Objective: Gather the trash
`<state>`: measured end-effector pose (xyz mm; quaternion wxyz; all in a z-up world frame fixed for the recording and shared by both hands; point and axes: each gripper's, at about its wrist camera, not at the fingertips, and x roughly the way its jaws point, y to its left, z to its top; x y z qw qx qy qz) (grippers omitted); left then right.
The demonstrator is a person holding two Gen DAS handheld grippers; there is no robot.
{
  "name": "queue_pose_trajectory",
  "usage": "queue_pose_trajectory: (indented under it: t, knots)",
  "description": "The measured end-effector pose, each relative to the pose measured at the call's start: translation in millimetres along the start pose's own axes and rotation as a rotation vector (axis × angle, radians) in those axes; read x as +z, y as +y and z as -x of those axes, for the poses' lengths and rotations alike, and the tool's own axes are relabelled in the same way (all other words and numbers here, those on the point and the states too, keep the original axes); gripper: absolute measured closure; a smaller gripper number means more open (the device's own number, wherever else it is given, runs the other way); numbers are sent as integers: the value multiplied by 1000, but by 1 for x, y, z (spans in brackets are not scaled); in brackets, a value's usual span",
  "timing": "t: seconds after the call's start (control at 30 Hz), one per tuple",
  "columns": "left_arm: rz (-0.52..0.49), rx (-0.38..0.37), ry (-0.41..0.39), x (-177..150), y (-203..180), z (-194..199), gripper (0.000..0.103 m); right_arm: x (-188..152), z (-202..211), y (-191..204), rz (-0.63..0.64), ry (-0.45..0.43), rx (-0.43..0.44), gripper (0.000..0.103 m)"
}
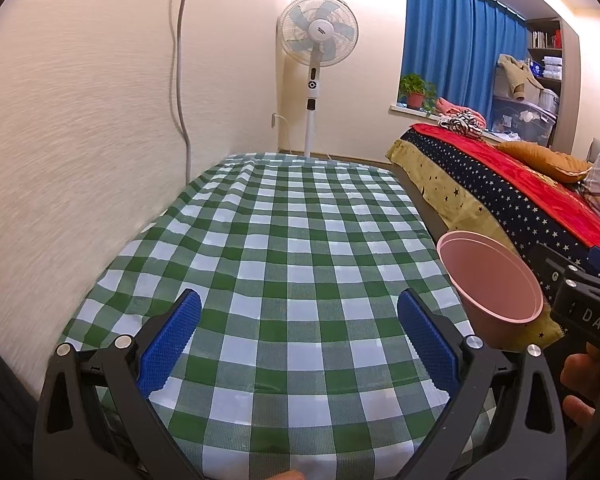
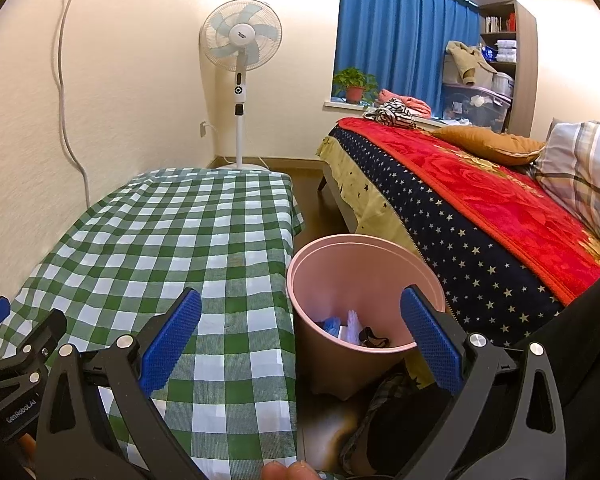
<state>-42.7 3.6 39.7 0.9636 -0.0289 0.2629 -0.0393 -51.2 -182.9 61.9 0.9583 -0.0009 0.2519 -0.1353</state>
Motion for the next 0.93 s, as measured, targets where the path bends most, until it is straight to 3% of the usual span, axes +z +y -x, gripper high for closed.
queue_pose_trajectory:
  t: [0.93]
  knots:
    - [2, 10, 13, 1, 0, -10, 8, 0, -6, 1, 3, 19, 10, 5]
